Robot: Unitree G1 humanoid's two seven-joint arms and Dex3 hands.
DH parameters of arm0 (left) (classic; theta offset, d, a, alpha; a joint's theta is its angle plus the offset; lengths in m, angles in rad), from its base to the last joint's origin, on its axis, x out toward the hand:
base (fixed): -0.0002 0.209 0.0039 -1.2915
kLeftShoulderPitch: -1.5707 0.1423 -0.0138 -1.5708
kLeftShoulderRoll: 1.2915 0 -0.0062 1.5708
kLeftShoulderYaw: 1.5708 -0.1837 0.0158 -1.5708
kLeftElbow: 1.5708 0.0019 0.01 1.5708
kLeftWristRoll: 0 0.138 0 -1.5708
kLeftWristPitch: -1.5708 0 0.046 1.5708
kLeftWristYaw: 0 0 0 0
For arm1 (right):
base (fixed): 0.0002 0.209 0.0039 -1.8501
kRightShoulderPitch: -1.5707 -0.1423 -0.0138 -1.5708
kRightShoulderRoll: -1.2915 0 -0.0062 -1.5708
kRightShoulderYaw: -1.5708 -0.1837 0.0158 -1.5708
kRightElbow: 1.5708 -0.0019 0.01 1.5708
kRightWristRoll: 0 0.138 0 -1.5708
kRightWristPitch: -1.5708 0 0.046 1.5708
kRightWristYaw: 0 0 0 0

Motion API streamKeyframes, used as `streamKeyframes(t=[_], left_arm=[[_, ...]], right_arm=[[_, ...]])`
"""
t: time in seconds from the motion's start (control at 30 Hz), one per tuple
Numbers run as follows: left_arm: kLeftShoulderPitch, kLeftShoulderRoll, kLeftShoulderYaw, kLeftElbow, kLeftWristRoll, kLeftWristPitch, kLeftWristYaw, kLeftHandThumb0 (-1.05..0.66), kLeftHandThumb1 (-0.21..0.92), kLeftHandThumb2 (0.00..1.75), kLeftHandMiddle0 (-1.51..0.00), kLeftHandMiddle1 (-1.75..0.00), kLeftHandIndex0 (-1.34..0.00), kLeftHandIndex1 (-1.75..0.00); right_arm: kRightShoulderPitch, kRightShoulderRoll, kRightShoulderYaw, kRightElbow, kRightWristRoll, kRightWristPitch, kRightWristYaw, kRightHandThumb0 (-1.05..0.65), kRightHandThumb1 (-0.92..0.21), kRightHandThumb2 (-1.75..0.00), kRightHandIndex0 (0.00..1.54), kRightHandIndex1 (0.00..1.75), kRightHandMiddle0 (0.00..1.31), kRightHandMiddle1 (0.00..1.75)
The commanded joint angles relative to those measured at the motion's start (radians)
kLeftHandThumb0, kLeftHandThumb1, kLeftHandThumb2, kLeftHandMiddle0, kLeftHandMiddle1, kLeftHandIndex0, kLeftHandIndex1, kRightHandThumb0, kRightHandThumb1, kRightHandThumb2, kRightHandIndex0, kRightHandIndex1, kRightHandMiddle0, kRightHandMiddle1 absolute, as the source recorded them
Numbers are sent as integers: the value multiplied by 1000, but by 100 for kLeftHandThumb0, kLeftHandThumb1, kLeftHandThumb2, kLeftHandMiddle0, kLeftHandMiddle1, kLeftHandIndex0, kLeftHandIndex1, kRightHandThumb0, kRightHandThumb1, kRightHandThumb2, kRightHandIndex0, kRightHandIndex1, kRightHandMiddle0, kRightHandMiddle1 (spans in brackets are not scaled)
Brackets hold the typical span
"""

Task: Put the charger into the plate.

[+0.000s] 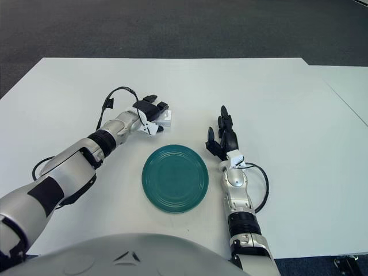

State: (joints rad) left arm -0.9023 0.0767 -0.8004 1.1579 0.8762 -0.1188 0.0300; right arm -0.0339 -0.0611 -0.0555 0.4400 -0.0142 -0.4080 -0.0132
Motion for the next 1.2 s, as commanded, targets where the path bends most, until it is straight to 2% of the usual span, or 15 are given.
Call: streamKeyframes(t=[0.0,0.03,0.07,0.1,0.17,0.23,0.37,0.43,0.63,0.77,1.03,1.17], left_arm=[[65,5,-22,94,24,0,60,-105,92,81,-1,-88,-14,-100],[77,7,-20,109,22,0,95,-104,92,73,-11,-119,-19,-127],[87,9,-17,118,19,2,134,-103,92,70,-14,-130,-21,-136],[92,9,-15,125,17,2,160,-97,92,61,-27,-146,-30,-150],[93,6,-14,132,16,2,197,-91,92,52,-38,-160,-38,-162],[100,4,-10,138,13,7,258,-76,92,42,-56,-169,-52,-170],[125,-15,40,144,-34,10,340,-57,92,39,-76,-173,-66,-173],[138,-26,71,145,-64,4,370,-50,87,50,-89,-174,-75,-174],[155,-40,118,147,-108,-29,422,-44,78,70,-109,-175,-93,-175],[163,-47,137,138,-123,-56,445,-45,77,76,-118,-175,-101,-175],[157,-42,171,122,-148,-106,445,-48,79,77,-125,-175,-108,-175],[101,-14,215,85,-187,-153,412,-48,82,71,-126,-175,-109,-175]], right_arm=[[113,45,25,84,0,92,3,-65,-92,-82,0,0,0,0],[115,45,25,80,0,96,3,-65,-92,-82,0,0,0,0],[117,43,22,80,2,100,5,-66,-92,-82,0,0,0,0],[118,42,21,80,4,102,6,-66,-92,-82,0,0,0,0],[117,41,18,84,7,103,9,-66,-92,-83,0,0,0,0],[115,43,13,88,12,105,7,-66,-92,-84,0,0,0,0],[110,46,5,97,21,101,6,-65,-92,-85,0,0,0,0],[106,47,0,101,27,99,6,-63,-92,-86,0,0,1,0],[101,50,-8,108,38,101,6,-62,-92,-86,0,0,2,1],[100,48,-7,111,41,99,9,-62,-92,-86,0,0,2,1],[102,48,-4,102,40,101,9,-61,-92,-88,0,0,3,2],[104,45,-2,96,35,105,7,-61,-92,-89,0,0,2,2]])
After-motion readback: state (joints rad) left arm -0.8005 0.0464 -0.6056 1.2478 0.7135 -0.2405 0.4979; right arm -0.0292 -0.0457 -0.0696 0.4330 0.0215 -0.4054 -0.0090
